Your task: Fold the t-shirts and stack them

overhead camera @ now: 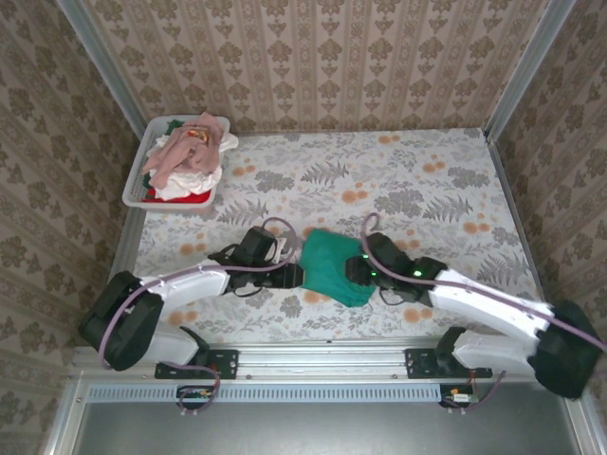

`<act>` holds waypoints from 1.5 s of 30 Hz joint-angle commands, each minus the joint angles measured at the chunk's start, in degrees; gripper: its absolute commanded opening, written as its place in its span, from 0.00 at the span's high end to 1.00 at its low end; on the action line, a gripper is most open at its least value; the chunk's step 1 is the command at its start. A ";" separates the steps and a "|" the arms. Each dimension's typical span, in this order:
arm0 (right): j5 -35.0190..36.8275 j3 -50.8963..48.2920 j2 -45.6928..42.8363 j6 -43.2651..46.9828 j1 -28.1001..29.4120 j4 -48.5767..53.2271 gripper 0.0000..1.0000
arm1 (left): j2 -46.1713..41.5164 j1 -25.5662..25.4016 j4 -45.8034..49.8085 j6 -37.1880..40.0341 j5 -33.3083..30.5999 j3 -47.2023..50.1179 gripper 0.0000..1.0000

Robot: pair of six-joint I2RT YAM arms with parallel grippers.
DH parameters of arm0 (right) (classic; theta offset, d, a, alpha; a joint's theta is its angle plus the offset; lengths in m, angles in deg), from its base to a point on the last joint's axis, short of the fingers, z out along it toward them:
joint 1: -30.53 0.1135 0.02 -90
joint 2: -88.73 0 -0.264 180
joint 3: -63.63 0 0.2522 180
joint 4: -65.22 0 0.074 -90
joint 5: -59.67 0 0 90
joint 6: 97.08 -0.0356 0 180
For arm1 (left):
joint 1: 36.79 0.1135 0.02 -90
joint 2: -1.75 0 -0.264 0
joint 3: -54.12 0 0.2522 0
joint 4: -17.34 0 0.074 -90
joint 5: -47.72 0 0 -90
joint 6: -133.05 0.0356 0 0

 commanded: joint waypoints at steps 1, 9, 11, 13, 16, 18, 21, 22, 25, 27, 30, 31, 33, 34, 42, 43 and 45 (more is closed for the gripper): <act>0.09 0.93 9.44 -2.58 1.52 -1.85 0.59 | -3.68 0.84 4.93 1.01 -1.77 -2.01 0.48; 9.01 1.03 19.29 -6.27 1.69 8.96 0.40 | -12.41 7.51 8.54 2.97 -1.61 1.35 0.43; 9.36 1.67 17.52 -6.05 1.87 11.62 0.37 | -13.39 9.15 9.74 3.81 -0.94 1.42 0.43; 10.19 2.29 13.09 -5.63 2.87 13.78 0.34 | -14.48 10.51 10.63 4.65 -0.73 1.51 0.43; 11.03 4.48 7.79 -4.36 4.66 14.37 0.33 | -15.46 12.31 11.18 5.46 -0.27 1.86 0.43; 12.16 7.18 7.95 -2.89 4.96 14.37 0.33 | -15.78 13.55 11.43 5.84 0.04 1.95 0.42; 14.39 11.48 13.81 -1.35 4.71 14.00 0.30 | -16.64 14.55 11.71 5.89 0.41 2.03 0.42; 14.34 12.69 16.06 -1.22 4.51 13.95 0.30 | -16.91 14.70 11.96 5.97 0.50 2.03 0.42; 12.96 15.88 23.59 -0.89 3.37 12.76 0.28 | -18.07 14.74 12.42 6.20 0.33 2.42 0.42; 10.97 17.27 27.45 -0.60 1.65 11.12 0.28 | -18.35 16.52 12.75 6.32 0.54 2.64 0.42; 10.96 20.61 32.45 -0.28 -1.94 14.48 0.28 | -18.48 17.19 13.27 6.68 0.75 2.48 0.41; 11.61 21.50 33.47 0.02 -3.39 15.53 0.28 | -18.61 17.38 13.63 6.81 0.76 2.24 0.41; 11.75 22.59 34.76 1.15 -6.63 17.00 0.28 | -19.11 17.60 14.03 7.21 0.68 2.12 0.41; 12.15 22.96 35.19 1.82 -8.74 17.52 0.28 | -19.37 17.83 14.20 7.40 0.52 2.09 0.41; 10.78 35.18 43.16 8.26 -27.33 22.49 0.27 | -19.97 20.64 16.08 9.36 1.20 0.73 0.41; 10.41 38.12 45.02 8.65 -29.84 22.97 0.27 | -20.01 20.82 16.08 9.51 1.16 0.65 0.40; 7.15 44.22 48.87 9.45 -34.55 24.85 0.28 | -20.02 21.27 16.22 9.73 1.29 0.45 0.40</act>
